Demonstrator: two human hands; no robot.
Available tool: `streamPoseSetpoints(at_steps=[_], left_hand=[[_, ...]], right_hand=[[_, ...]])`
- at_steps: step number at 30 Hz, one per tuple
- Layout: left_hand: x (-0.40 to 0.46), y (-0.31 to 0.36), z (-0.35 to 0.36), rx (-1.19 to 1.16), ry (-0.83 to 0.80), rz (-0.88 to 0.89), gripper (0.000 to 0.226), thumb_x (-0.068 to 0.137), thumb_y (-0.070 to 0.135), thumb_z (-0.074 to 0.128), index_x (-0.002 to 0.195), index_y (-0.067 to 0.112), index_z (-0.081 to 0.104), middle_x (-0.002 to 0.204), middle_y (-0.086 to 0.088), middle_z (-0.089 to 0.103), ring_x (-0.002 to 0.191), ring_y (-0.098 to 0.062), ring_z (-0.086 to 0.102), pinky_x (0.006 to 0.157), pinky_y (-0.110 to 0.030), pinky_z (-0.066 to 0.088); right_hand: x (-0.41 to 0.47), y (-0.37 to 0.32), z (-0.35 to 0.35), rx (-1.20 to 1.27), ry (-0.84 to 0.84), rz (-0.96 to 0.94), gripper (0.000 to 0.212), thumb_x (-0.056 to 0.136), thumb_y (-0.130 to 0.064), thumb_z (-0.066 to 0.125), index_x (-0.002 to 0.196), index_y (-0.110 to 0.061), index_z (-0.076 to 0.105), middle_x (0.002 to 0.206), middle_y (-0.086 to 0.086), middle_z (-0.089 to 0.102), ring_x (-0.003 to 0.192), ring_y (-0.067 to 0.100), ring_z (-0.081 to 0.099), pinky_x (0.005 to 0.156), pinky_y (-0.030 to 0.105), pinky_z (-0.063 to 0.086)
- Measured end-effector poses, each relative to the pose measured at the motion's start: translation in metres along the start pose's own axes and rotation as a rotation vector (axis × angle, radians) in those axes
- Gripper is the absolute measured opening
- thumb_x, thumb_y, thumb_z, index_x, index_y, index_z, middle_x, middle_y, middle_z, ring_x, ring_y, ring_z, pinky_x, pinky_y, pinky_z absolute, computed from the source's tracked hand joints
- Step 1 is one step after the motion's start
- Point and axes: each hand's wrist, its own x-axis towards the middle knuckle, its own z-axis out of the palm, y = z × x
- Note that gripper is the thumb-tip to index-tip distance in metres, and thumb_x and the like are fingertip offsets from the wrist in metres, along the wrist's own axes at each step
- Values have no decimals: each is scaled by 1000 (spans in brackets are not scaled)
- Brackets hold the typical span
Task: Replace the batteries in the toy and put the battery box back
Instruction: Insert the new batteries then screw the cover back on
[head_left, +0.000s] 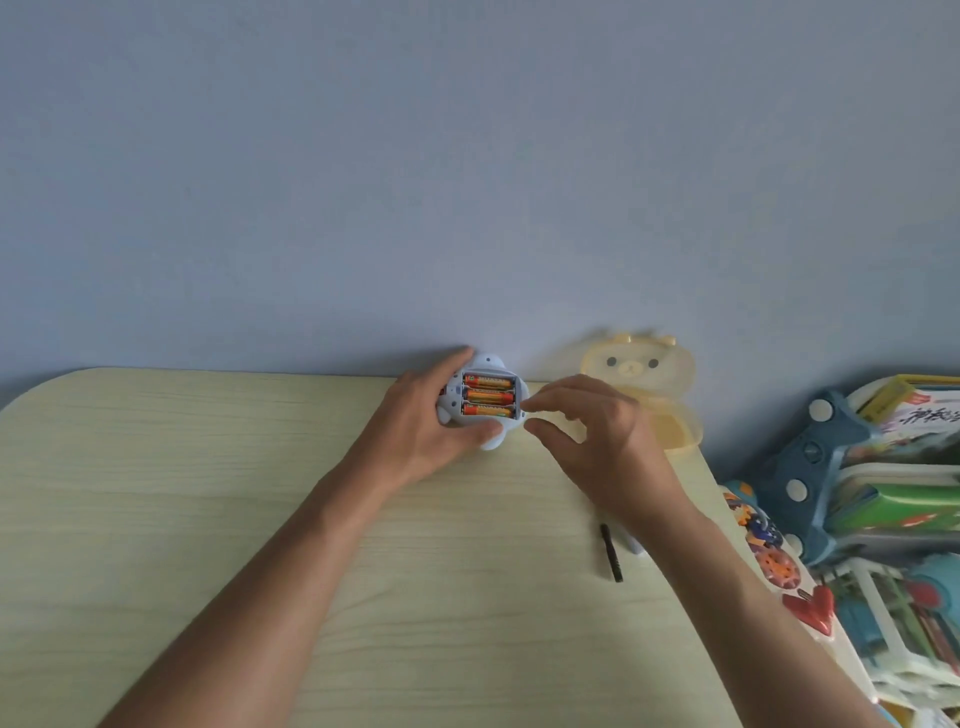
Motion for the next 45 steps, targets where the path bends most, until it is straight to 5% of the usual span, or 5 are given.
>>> streamPoseSetpoints(at_steps=[5, 18, 30, 39, 45], left_hand=[[0, -2, 1, 26, 4, 17, 71, 78, 30, 90, 142, 30, 58, 105, 34, 65, 94, 24, 61, 77, 4, 41], [-4, -1, 0, 37, 4, -19, 64, 76, 33, 90, 131, 36, 57, 114, 21, 70, 92, 12, 67, 74, -2, 45], [-6, 3, -1, -1, -8, -20, 62, 80, 28, 88, 133, 38, 59, 110, 25, 70, 90, 14, 63, 72, -1, 43], [-3, 0, -1, -76, -7, -31, 63, 77, 18, 89, 133, 32, 64, 108, 20, 74, 91, 10, 69, 75, -6, 49], [1, -5, 0, -90, -3, -53, 49, 77, 25, 89, 121, 30, 67, 96, 12, 77, 84, -3, 73, 75, -27, 58]], right_hand=[[-26, 16, -35, -53, -43, 182, 18, 75, -23, 86, 91, -23, 78, 90, -12, 66, 74, -7, 57, 71, 10, 45], [-57, 7, -71, -291, -354, 497, 46, 74, -48, 79, 111, -32, 57, 103, -10, 61, 89, 15, 60, 76, 31, 53], [-46, 3, -62, -176, -203, 389, 33, 73, -35, 76, 103, -34, 62, 99, -15, 69, 82, 11, 63, 72, 35, 56], [12, -21, -24, 203, -105, 210, 44, 75, -12, 77, 116, -27, 65, 108, -17, 70, 97, 0, 67, 80, 11, 53], [51, -23, 4, 237, -225, 5, 47, 80, -8, 74, 122, -27, 67, 118, -13, 68, 108, 7, 65, 90, 28, 57]])
